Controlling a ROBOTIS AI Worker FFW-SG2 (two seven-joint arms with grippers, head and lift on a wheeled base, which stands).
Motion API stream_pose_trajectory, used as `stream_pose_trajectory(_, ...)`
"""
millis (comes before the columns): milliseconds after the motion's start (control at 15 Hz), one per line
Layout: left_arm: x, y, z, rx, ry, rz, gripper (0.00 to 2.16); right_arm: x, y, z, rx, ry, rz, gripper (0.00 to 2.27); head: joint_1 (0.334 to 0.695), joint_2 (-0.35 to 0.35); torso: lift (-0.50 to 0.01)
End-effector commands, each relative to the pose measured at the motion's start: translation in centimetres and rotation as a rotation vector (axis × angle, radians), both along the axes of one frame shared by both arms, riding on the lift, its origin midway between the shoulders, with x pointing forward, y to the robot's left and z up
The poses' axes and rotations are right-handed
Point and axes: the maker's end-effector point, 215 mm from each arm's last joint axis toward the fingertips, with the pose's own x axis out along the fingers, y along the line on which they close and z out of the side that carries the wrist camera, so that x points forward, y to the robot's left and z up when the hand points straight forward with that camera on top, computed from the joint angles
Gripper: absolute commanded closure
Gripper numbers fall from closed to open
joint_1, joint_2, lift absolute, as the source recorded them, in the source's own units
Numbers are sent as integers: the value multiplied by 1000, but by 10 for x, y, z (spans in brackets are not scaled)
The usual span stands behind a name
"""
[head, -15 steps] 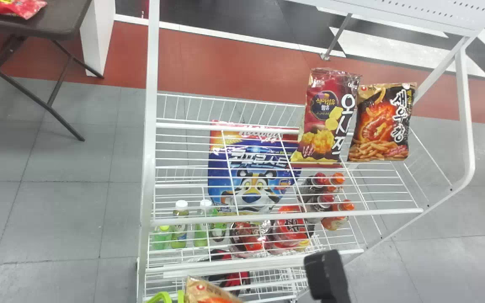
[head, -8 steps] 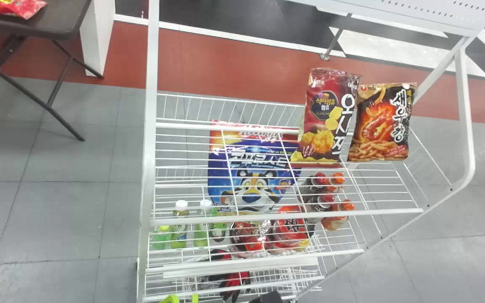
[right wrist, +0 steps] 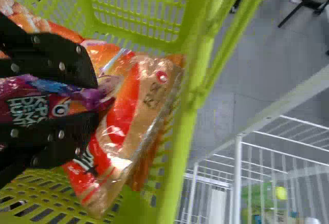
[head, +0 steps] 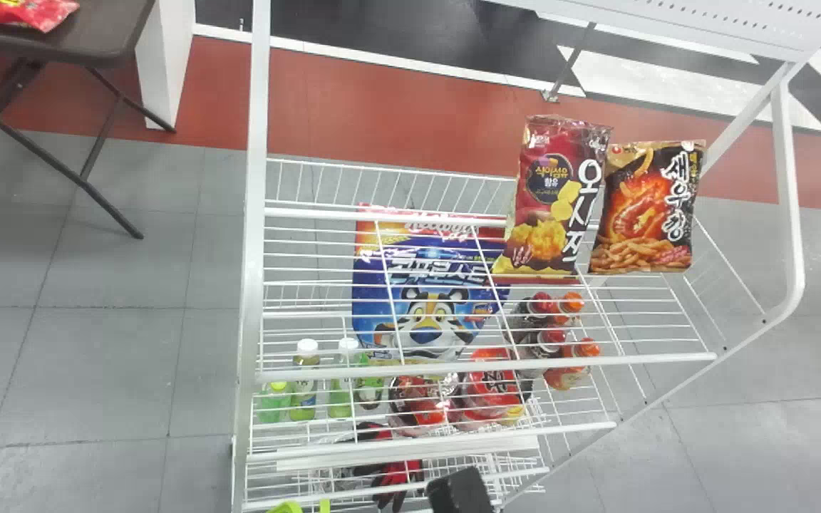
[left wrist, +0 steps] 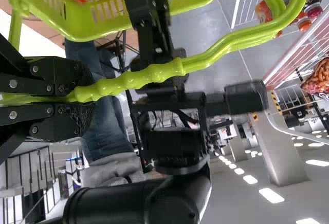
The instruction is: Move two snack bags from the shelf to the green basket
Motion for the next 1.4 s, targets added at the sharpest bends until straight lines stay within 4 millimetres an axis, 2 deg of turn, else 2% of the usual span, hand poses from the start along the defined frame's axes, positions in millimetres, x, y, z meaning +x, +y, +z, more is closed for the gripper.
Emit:
stream_pose_trajectory(0, -1, -1, -1, 3, 1, 0, 2148, 4, 0, 33, 27, -47, -3, 63, 695, -350, -16)
stream_pose_trajectory(200, -3, 0, -1, 4, 2, -3, 2148, 18, 1, 83, 76, -140, -24, 90, 695, -350, -16)
stream_pose_trajectory(267, -2, 0, -1, 2, -1, -1, 2148, 37, -2, 99, 87, -214, -52, 90, 695, -350, -16)
stream_pose_trajectory(333, -1, 0, -1, -1, -10, 2, 2148, 65, -5, 117, 108, -331, -88, 93, 695, -350, -16)
stream_pose_trajectory(467, 1, -2, -1, -7, -18, 7, 2148, 126, -19, 171, 136, -643, -187, 93, 695, -350, -16)
stream_pose_trajectory(533, 1, -3, -1, -10, -18, 7, 2148, 146, -30, 188, 124, -756, -226, 93, 695, -350, -16)
stream_pose_trajectory(667, 4, -4, 0, -23, -33, 12, 2148, 169, -53, 212, 80, -912, -301, 97, 695, -350, -16)
stream_pose_trajectory(800, 7, -4, 0, -35, -44, 18, 2148, 182, -76, 232, 21, -1053, -392, 97, 695, -350, -16)
stream_pose_trajectory(933, 7, -4, -1, -32, -43, 20, 2148, 185, -90, 245, -12, -1164, -471, 97, 695, -350, -16)
stream_pose_trajectory(1133, 8, -2, -2, -34, -45, 27, 2148, 181, -93, 238, -37, -1204, -506, 97, 695, -350, -16)
stream_pose_trajectory(1333, 8, -1, -5, -30, -63, 36, 2148, 176, -103, 239, -80, -1273, -542, 97, 695, -350, -16)
